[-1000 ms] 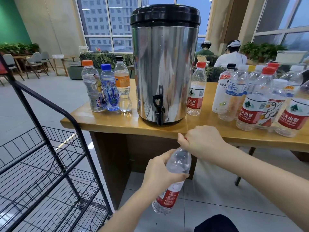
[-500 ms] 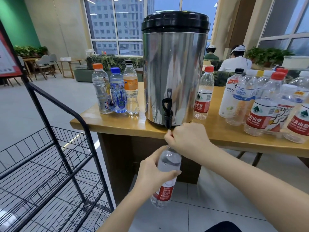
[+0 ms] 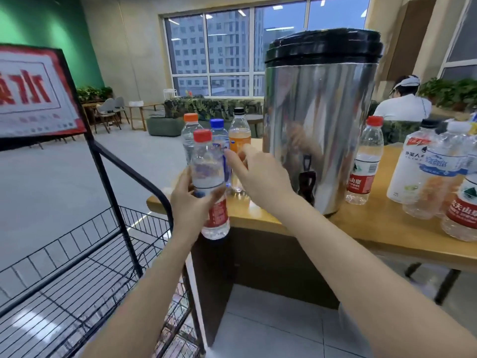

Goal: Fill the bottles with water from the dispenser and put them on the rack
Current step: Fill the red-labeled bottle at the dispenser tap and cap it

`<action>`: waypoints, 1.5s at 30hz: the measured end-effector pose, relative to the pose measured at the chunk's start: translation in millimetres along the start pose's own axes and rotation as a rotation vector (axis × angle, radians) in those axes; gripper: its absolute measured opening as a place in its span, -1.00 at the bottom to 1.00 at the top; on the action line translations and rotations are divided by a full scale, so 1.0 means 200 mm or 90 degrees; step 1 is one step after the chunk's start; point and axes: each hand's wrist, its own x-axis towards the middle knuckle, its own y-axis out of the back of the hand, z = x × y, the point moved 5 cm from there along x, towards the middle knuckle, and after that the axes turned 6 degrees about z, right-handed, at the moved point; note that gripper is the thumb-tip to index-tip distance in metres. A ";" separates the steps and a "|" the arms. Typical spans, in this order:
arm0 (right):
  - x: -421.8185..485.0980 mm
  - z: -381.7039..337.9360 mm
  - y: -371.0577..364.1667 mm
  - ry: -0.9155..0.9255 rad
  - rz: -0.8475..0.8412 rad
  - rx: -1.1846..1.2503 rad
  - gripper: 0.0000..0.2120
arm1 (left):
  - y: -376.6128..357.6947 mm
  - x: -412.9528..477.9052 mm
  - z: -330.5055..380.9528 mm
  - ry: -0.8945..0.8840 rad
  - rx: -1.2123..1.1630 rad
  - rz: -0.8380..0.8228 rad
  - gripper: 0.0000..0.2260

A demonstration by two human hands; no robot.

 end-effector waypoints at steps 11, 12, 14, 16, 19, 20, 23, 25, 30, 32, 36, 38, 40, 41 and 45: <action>0.04 0.38 -0.66 -0.241 -0.055 0.157 -0.12 | -0.01 0.59 -0.38 0.020 0.009 0.132 -0.31; 0.05 0.40 -0.70 -0.254 -0.054 0.166 -0.06 | -0.03 0.61 -0.40 0.018 -0.004 0.132 -0.30; 0.08 0.43 -0.76 -0.276 -0.044 0.173 0.03 | -0.04 0.62 -0.48 0.033 -0.024 0.128 -0.25; 0.11 0.45 -0.82 -0.310 -0.033 0.182 0.10 | -0.06 0.62 -0.59 0.090 -0.048 0.113 -0.10; 0.15 0.47 -0.91 -0.365 -0.042 0.206 0.17 | -0.09 0.64 -0.69 0.150 -0.070 0.045 0.04; 0.15 0.47 -0.94 -0.373 -0.055 0.199 0.16 | -0.11 0.65 -0.71 0.149 -0.062 0.012 0.02; 0.16 0.46 -1.00 -0.374 -0.086 0.140 0.13 | -0.14 0.68 -0.73 0.143 -0.045 -0.045 -0.12; 0.18 0.45 -1.02 -0.381 -0.093 0.124 0.13 | -0.15 0.69 -0.73 0.147 -0.042 -0.045 -0.19; 0.22 0.46 -1.06 -0.411 -0.097 0.077 0.15 | -0.18 0.73 -0.75 0.162 -0.026 -0.046 -0.20; 0.24 0.47 -1.07 -0.419 -0.094 0.054 0.16 | -0.20 0.74 -0.75 0.165 -0.017 -0.048 -0.20; 0.27 0.50 -1.08 -0.429 -0.073 0.018 0.15 | -0.23 0.79 -0.77 0.171 -0.004 -0.057 -0.22; 0.29 0.51 -1.09 -0.431 -0.066 0.009 0.13 | -0.23 0.81 -0.79 0.161 0.001 -0.059 -0.22; 0.31 0.51 -1.10 -0.430 -0.065 0.010 0.12 | -0.24 0.83 -0.81 0.154 0.006 -0.064 -0.21; 0.32 0.51 -1.11 -0.431 -0.065 0.011 0.11 | -0.24 0.84 -0.81 0.153 0.004 -0.065 -0.21; 0.36 0.53 -1.14 -0.431 -0.054 0.000 0.10 | -0.27 0.89 -0.85 0.147 -0.001 -0.072 -0.19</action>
